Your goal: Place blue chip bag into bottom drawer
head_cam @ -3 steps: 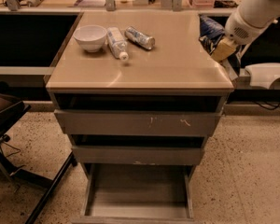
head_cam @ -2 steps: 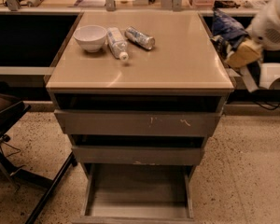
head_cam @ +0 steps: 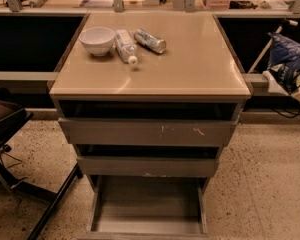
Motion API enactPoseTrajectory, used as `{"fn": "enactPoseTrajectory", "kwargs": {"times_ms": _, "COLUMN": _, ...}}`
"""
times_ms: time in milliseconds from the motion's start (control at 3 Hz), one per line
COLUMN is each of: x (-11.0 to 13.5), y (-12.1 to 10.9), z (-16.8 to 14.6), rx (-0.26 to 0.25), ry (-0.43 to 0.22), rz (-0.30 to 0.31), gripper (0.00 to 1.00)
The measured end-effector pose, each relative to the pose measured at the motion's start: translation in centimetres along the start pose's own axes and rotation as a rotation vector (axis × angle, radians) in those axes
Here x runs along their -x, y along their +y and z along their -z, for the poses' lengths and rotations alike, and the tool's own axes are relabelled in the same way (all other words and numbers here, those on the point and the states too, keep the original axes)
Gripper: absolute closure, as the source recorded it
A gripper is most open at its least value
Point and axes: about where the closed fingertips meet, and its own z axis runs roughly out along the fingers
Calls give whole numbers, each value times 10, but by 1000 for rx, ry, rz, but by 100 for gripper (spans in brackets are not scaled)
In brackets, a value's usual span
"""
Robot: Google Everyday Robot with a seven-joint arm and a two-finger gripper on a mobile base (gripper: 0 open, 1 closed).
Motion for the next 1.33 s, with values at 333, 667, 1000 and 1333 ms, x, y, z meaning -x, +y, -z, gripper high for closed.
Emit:
{"fn": "enactPoseTrajectory", "kwargs": {"times_ms": 333, "x": 0, "y": 0, "z": 0, "rx": -1, "ry": -1, "rz": 0, "gripper": 100}}
{"fn": "enactPoseTrajectory", "kwargs": {"times_ms": 667, "x": -13, "y": 17, "z": -16, "rx": 1, "ry": -3, "rz": -21, "gripper": 100}}
{"fn": "enactPoseTrajectory", "kwargs": {"times_ms": 1000, "x": -44, "y": 47, "z": -41, "rx": -39, "ry": -11, "rz": -77, "gripper": 100}}
{"fn": "enactPoseTrajectory", "kwargs": {"times_ms": 1333, "x": -88, "y": 78, "z": -109, "rx": 40, "ry": 25, "rz": -153, "gripper": 100}}
